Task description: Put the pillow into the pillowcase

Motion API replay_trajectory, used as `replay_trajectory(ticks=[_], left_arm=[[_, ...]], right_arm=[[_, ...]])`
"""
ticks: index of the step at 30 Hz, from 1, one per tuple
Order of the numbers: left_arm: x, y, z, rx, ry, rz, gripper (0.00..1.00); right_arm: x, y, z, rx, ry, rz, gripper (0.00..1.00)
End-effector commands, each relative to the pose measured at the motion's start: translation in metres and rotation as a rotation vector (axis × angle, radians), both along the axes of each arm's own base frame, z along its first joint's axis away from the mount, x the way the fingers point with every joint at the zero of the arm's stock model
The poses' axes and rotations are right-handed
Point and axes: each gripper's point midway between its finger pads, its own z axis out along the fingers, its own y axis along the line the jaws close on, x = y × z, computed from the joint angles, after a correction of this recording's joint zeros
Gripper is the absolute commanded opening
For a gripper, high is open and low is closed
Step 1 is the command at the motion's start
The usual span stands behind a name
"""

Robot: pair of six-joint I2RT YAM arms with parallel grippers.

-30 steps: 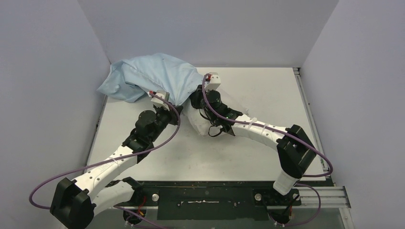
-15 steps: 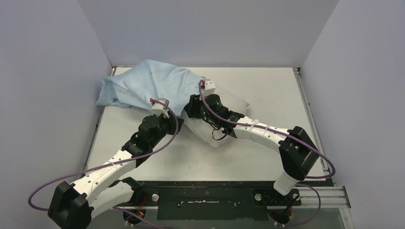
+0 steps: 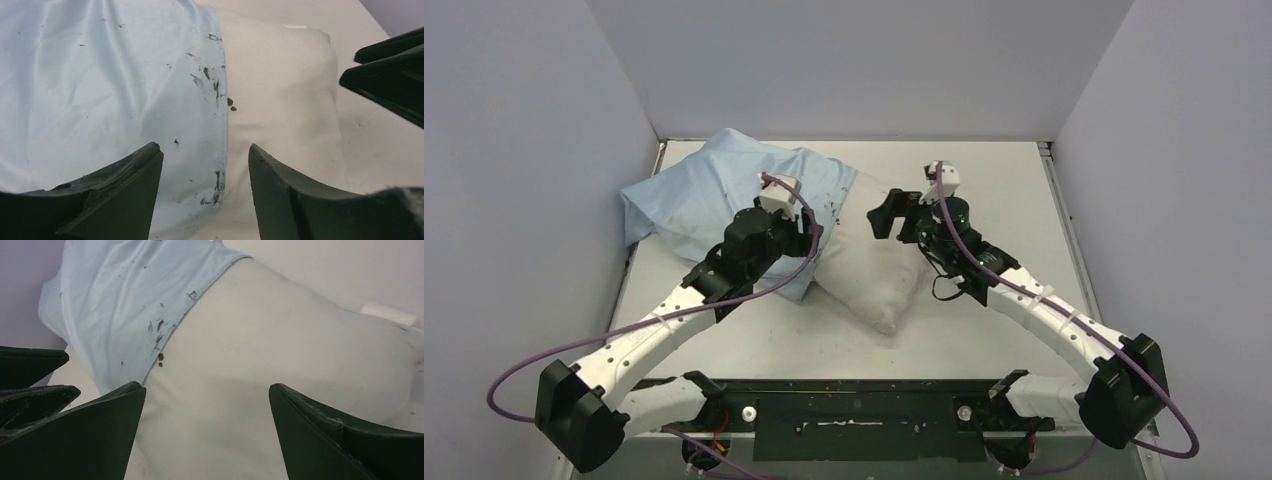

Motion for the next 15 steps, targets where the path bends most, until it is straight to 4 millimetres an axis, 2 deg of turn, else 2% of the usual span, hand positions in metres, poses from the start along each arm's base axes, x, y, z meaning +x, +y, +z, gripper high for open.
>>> replay_trajectory(ticks=[1,7,12,15], left_arm=[[0.016,-0.017,0.013,0.139,-0.077,-0.042,0.64],[0.041,-0.045,0.003,0.284,-0.109,-0.029,0.74],[0.069,-0.059,-0.029,0.393,-0.072,-0.001,0.78],[0.08,-0.074,-0.056,0.431,-0.03,-0.03,0.8]], right_arm=[[0.005,-0.039,-0.001,0.046,0.013,-0.101,1.0],[0.003,-0.08,-0.015,0.064,0.051,-0.168,1.0],[0.0,-0.105,-0.025,0.064,0.067,-0.215,1.0],[-0.001,-0.124,-0.031,0.082,0.096,-0.29,1.0]])
